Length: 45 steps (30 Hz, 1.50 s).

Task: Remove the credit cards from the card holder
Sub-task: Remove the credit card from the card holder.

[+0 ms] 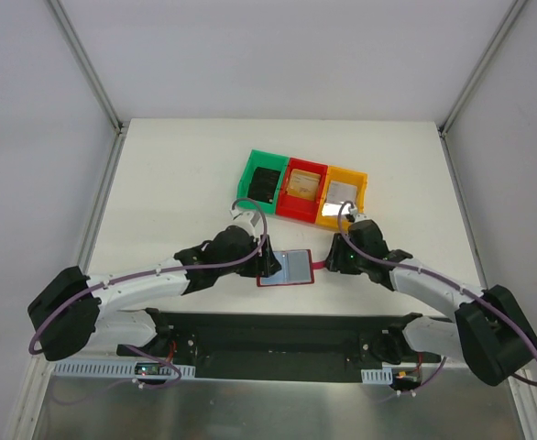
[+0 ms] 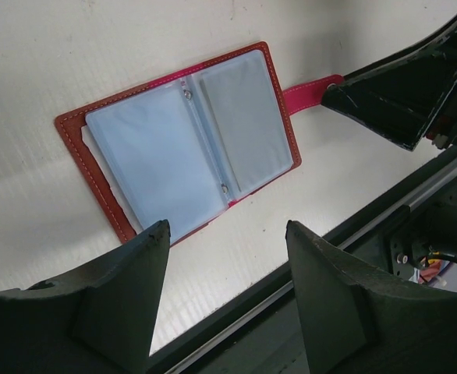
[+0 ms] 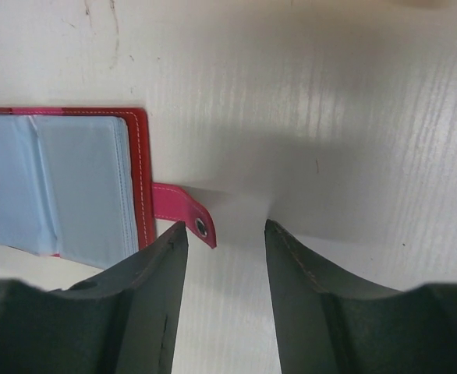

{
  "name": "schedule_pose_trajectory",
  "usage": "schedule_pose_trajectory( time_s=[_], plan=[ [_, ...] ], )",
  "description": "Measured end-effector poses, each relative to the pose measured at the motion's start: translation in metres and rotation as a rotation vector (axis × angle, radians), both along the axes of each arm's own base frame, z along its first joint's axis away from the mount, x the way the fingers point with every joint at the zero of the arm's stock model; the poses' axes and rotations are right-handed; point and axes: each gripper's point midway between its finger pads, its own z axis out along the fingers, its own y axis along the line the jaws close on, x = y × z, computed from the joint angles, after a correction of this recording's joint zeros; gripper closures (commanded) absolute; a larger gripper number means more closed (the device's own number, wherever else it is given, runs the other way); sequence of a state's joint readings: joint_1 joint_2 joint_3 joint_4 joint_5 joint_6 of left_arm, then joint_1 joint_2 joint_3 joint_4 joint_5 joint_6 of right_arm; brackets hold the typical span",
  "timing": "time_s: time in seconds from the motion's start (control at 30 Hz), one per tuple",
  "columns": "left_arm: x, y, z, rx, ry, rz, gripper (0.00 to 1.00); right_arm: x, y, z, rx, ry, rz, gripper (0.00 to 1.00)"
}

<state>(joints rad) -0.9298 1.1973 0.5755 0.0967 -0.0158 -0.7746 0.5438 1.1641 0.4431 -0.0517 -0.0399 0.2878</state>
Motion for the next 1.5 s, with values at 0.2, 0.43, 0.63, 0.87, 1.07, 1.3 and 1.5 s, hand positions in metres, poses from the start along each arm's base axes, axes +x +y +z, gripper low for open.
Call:
schedule_pose_trajectory(
  time_s=[0.2, 0.43, 0.63, 0.87, 1.07, 1.3, 1.5],
  plan=[
    [-0.001, -0.001, -0.004, 0.004, 0.01, -0.007, 0.4, 0.007, 0.016, -0.001, 0.058, 0.009, 0.023, 0.73],
    [0.001, -0.004, -0.005, 0.001, 0.007, -0.007, 0.41, 0.005, 0.025, 0.0, 0.097, 0.023, 0.049, 1.0],
    [0.004, -0.007, -0.008, 0.011, 0.013, -0.008, 0.42, -0.001, 0.039, 0.03, 0.102, -0.052, 0.13, 1.0],
    [0.01, -0.015, -0.005, 0.007, 0.007, -0.01, 0.46, -0.001, 0.056, 0.066, 0.112, -0.126, 0.208, 1.0],
    [0.017, -0.029, -0.003, 0.007, 0.01, -0.018, 0.43, -0.01, 0.055, 0.065, 0.098, -0.11, 0.232, 1.0],
    [0.013, -0.043, -0.007, 0.014, 0.026, -0.054, 0.42, -0.019, 0.064, 0.076, 0.107, -0.121, 0.271, 1.0],
    [0.01, -0.049, -0.01, 0.017, 0.037, -0.072, 0.43, -0.018, 0.067, 0.083, 0.111, -0.129, 0.28, 1.0]
  ],
)
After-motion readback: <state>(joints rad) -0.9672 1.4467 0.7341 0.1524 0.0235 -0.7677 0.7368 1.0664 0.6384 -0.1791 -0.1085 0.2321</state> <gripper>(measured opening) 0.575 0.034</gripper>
